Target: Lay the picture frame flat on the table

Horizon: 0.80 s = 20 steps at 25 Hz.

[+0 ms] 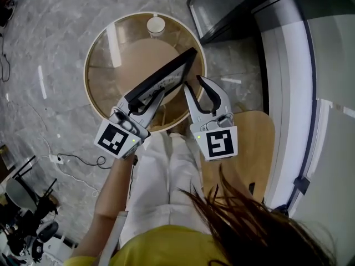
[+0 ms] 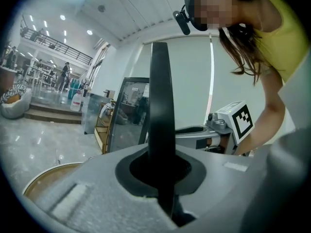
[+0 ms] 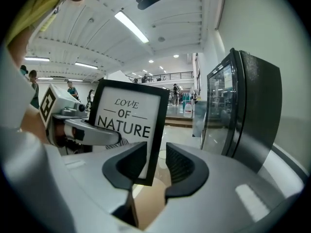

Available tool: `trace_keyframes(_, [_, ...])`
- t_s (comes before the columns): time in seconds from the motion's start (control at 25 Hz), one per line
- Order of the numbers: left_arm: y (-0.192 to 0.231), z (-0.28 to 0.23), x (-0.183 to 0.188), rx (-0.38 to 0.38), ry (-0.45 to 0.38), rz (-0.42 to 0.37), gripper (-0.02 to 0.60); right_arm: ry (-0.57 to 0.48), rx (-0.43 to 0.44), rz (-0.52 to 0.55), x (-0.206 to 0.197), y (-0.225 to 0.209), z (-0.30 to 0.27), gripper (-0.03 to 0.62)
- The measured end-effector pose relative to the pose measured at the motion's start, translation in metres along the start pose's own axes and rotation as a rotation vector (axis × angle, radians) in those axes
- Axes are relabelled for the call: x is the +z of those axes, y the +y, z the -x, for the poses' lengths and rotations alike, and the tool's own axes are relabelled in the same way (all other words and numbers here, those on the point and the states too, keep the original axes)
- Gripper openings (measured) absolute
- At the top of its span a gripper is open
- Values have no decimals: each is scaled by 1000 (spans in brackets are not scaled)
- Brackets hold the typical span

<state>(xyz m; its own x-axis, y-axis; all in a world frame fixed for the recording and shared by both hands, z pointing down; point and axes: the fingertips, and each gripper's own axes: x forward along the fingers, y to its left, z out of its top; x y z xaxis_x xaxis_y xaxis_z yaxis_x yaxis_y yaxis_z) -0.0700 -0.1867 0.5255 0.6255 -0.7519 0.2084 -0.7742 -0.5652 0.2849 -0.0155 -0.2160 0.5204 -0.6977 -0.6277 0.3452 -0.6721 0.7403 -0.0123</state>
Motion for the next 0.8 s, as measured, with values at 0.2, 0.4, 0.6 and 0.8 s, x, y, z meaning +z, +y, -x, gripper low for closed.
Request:
trace_keyframes(0.2, [7, 4, -38, -99, 22, 0, 11, 51, 59, 3, -36, 12, -13, 130])
trace_keyframes(0.4, [4, 16, -54, -225, 25, 31, 11, 73, 131, -9, -48, 31, -16, 145])
trace_keyframes(0.6, [4, 33, -66, -348, 62, 24, 11, 82, 221, 2, -56, 51, -14, 155])
trace_keyframes(0.8, [2, 50, -65, -470, 88, 6, 11, 46, 354, -17, -55, 72, -8, 149])
